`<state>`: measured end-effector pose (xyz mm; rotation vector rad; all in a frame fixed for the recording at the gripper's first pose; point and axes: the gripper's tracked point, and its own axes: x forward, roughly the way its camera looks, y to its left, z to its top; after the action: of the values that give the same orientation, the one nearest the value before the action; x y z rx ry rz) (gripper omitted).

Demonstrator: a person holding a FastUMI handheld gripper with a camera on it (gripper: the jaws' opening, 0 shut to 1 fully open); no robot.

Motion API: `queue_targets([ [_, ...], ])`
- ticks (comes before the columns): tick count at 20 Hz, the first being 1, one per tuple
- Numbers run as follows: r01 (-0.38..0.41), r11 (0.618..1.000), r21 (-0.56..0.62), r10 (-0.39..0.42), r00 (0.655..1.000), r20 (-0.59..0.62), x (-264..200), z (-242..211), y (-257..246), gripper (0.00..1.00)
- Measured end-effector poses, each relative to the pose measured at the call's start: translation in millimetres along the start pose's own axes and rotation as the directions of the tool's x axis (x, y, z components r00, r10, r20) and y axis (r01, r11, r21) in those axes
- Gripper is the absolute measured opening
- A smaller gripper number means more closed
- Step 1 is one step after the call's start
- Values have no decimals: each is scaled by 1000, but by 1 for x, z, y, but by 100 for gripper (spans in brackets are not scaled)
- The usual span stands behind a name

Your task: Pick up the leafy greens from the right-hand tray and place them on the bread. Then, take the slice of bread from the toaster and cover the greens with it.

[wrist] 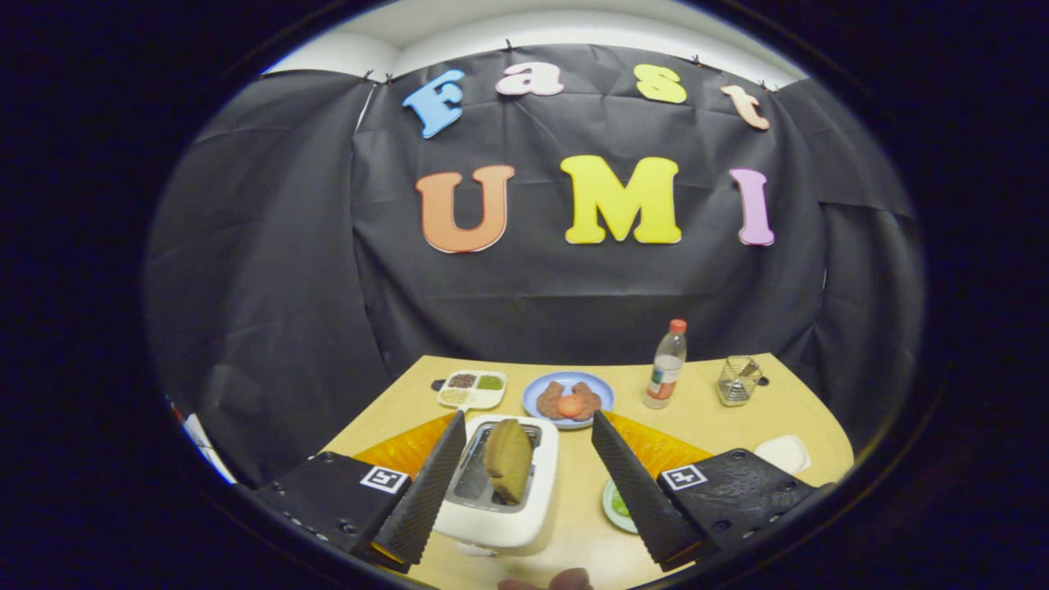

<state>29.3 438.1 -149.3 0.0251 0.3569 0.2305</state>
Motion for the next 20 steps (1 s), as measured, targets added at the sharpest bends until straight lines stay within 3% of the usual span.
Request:
queue_targets([
  [8, 104, 991, -88, -111, 990, -82, 65, -52, 10, 96],
  [10, 142, 985, -100, -152, 984, -93, 76, -61, 1, 90],
  [11, 149, 983, -103, -160, 982, -99, 80, -64, -2, 80],
  [13, 151, 982, -115, -165, 978, -124, 89, -72, -5, 71],
  [18, 150, 980, -128, -167, 977, -133, 93, -71, -5, 20],
  [20, 142, 982, -127, -159, 977, -138, 92, -68, -5, 20],
])
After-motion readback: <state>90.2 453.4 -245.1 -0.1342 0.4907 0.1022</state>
